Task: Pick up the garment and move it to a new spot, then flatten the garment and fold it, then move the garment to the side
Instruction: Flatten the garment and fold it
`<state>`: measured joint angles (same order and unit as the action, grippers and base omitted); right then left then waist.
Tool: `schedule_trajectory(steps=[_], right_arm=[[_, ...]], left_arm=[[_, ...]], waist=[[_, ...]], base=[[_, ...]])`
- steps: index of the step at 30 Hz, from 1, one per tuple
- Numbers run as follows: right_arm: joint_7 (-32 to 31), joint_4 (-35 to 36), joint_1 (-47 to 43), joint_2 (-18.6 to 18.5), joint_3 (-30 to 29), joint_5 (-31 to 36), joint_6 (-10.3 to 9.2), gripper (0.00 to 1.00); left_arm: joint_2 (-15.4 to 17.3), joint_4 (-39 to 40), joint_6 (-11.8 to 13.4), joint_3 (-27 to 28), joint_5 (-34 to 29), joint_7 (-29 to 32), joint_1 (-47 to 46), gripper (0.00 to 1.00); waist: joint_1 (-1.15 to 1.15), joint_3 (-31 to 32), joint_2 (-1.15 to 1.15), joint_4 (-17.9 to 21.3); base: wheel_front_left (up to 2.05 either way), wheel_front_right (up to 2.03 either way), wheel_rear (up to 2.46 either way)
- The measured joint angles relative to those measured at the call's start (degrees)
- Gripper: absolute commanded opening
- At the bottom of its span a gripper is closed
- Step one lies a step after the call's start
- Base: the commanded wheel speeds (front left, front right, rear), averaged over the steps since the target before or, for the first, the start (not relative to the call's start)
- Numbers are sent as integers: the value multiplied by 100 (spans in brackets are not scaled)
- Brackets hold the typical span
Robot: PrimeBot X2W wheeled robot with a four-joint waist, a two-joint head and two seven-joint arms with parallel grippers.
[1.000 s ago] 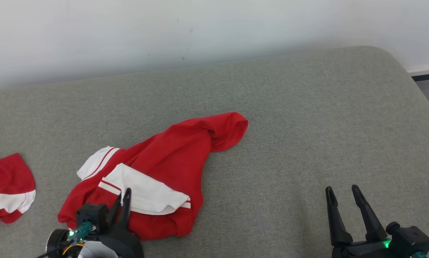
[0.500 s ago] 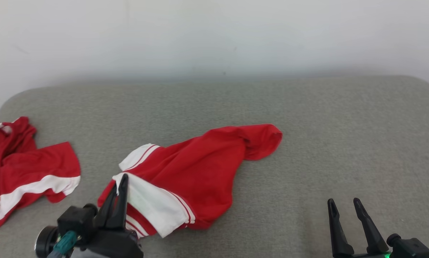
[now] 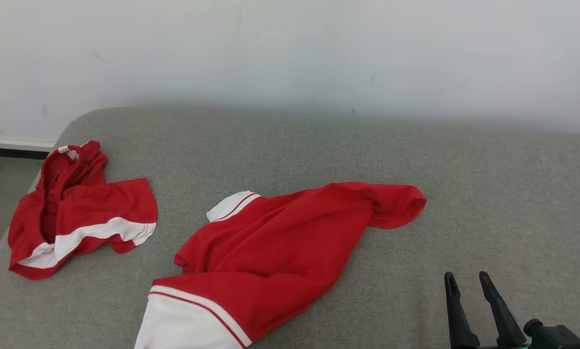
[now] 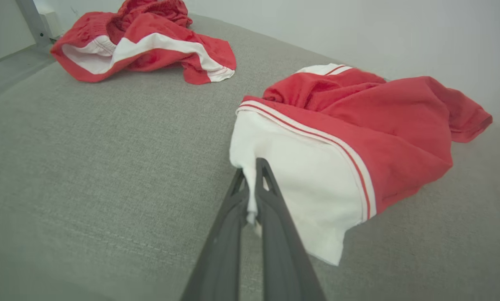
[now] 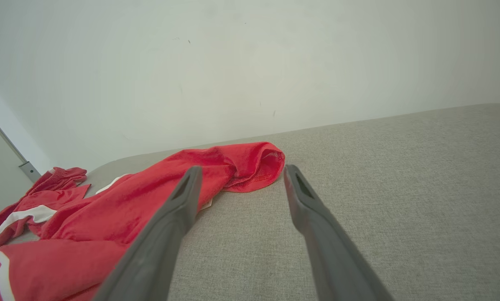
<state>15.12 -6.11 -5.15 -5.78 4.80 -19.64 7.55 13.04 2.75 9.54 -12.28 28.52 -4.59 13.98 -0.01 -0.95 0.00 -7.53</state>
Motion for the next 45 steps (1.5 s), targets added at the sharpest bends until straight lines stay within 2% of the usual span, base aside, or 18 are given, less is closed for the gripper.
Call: schedule_trajectory(steps=[5, 11, 14, 15, 16, 22, 31, 45], right_arm=[[0, -29, -2, -55, -27, -3, 0, 100], [0, -71, -4, -78, -29, -2, 0, 100], [0, -78, -5, -75, -31, -2, 0, 100], [0, -79, -5, -73, -30, -2, 0, 100], [0, -80, -6, -70, -29, -2, 0, 100], [0, -101, -20, -63, -57, 0, 0, 100], [0, -107, -5, -70, -48, 26, 0, 100], [0, -160, -10, -162, -98, -3, 0, 100]], left_arm=[[-103, -659, -64, 29, 183, -207, 154, 0], [-179, -1414, -347, 74, 408, -348, 37, 0], [-202, -1630, -381, 68, 430, -419, -58, 0], [-192, -1672, -372, 63, 402, -503, -78, 40], [-181, -1677, -348, 79, 346, -600, -124, 100], [-73, -1312, -290, 250, 41, -955, -404, 100], [-22, -608, -257, 368, -593, -1045, -751, 100], [-198, -550, -680, 633, -1306, -1046, -967, 100]], waist=[[0, 13, 0, 12], [1, 45, 0, 59], [1, 63, 0, 91], [1, 68, 0, 102], [1, 74, 0, 113], [1, 109, 0, 142], [1, 130, 0, 326], [1, 102, 0, 775]], base=[[0, 0, 0], [0, 0, 0], [0, 0, 0], [0, 0, 0], [0, 0, 0], [0, 0, 0], [0, 0, 0], [0, 0, 0]])
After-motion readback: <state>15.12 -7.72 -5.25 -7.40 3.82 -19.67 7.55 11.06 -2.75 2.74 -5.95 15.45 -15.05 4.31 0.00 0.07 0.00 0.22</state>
